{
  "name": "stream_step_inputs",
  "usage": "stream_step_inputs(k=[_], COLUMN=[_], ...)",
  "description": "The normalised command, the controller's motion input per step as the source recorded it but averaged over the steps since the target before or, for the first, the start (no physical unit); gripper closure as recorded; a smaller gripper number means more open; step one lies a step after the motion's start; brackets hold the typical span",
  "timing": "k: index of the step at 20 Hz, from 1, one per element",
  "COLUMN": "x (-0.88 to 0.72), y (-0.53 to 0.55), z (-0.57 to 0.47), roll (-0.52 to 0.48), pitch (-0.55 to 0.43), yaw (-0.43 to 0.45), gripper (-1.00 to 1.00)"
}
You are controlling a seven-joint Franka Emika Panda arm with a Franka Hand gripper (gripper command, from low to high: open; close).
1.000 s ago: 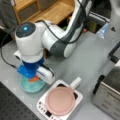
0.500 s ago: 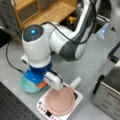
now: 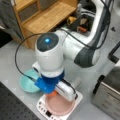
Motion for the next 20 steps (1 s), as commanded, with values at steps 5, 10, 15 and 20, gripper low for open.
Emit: stream_step_inputs(k=[5, 10, 15, 20], x=[0.26, 0.27, 0.25, 0.2], y=[0.35, 0.1, 0.01, 0.0], z=[-0.06, -0.02, 0.03, 0.05], roll=[-0.307, -0.26, -0.23, -0.217], pitch=[0.033, 0.047, 0.049, 0.049], yaw=[0.024, 0.033, 0.038, 0.052], gripper=[1.0, 1.0, 1.0, -1.0])
